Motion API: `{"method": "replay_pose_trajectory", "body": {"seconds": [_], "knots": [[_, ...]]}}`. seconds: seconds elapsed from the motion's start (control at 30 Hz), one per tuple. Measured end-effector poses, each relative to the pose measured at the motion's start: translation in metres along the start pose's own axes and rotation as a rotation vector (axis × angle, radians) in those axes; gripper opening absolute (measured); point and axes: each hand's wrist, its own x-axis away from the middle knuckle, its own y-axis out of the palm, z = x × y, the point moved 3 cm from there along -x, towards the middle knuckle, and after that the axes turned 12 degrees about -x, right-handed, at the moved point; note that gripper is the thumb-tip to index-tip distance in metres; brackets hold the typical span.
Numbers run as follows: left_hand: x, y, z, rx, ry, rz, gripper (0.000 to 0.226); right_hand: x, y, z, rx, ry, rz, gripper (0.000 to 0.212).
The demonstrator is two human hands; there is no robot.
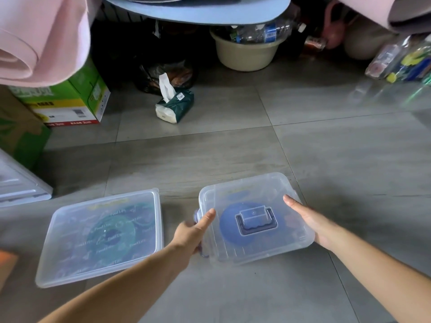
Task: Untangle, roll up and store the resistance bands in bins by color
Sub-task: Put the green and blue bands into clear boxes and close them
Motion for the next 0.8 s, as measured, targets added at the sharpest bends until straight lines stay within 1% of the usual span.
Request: {"method": "replay_pose_trajectory", "body": {"seconds": [0.03, 0.07, 0.13, 0.17, 0.23, 0.3, 0.37, 0.4, 0.43, 0.47, 0.5, 0.53, 0.6, 0.63, 0.8], "knots": [[-0.002, -0.003, 0.004, -0.04, 0.088, 0.119, 0.064, 0.001, -0.001, -0.003, 0.037, -0.076, 0.091, 0.104], [-0.003, -0.006, 0.008, -0.109, 0.176, 0.218, 0.049, 0.002, -0.001, -0.007, 0.057, -0.182, 0.171, 0.097], [-0.001, -0.01, 0.017, -0.265, 0.332, 0.333, 0.037, 0.01, 0.005, -0.018, 0.082, -0.371, 0.29, 0.066], [-0.001, -0.01, 0.018, -0.283, 0.365, 0.344, 0.038, 0.015, 0.01, -0.023, 0.114, -0.442, 0.322, 0.055], [0.002, -0.009, 0.014, -0.212, 0.34, 0.305, 0.05, 0.022, 0.021, -0.029, 0.146, -0.53, 0.32, 0.042], [0.007, -0.006, 0.011, -0.158, 0.324, 0.239, 0.061, 0.025, 0.03, -0.03, 0.18, -0.595, 0.268, 0.026], [0.009, -0.006, 0.01, -0.179, 0.344, 0.211, 0.07, 0.026, 0.031, -0.026, 0.203, -0.612, 0.214, 0.016], [0.007, -0.008, 0.012, -0.184, 0.354, 0.215, 0.073, 0.027, 0.03, -0.024, 0.218, -0.601, 0.186, 0.019], [0.004, -0.012, 0.015, -0.195, 0.358, 0.222, 0.073, 0.03, 0.032, -0.022, 0.232, -0.583, 0.169, 0.029], [0.002, -0.015, 0.019, -0.205, 0.357, 0.229, 0.071, 0.028, 0.031, -0.019, 0.249, -0.577, 0.173, 0.046], [0.0, -0.017, 0.024, -0.206, 0.358, 0.231, 0.068, 0.03, 0.033, -0.018, 0.277, -0.567, 0.194, 0.056], [-0.002, -0.017, 0.027, -0.197, 0.361, 0.229, 0.062, 0.03, 0.034, -0.018, 0.303, -0.572, 0.223, 0.062], [-0.005, -0.015, 0.033, -0.221, 0.401, 0.249, 0.05, 0.032, 0.037, -0.02, 0.353, -0.592, 0.27, 0.063], [-0.004, -0.013, 0.034, -0.244, 0.415, 0.266, 0.048, 0.035, 0.04, -0.022, 0.372, -0.594, 0.284, 0.063], [-0.006, -0.009, 0.034, -0.299, 0.407, 0.306, 0.06, 0.033, 0.044, -0.025, 0.44, -0.606, 0.32, 0.053]]}}
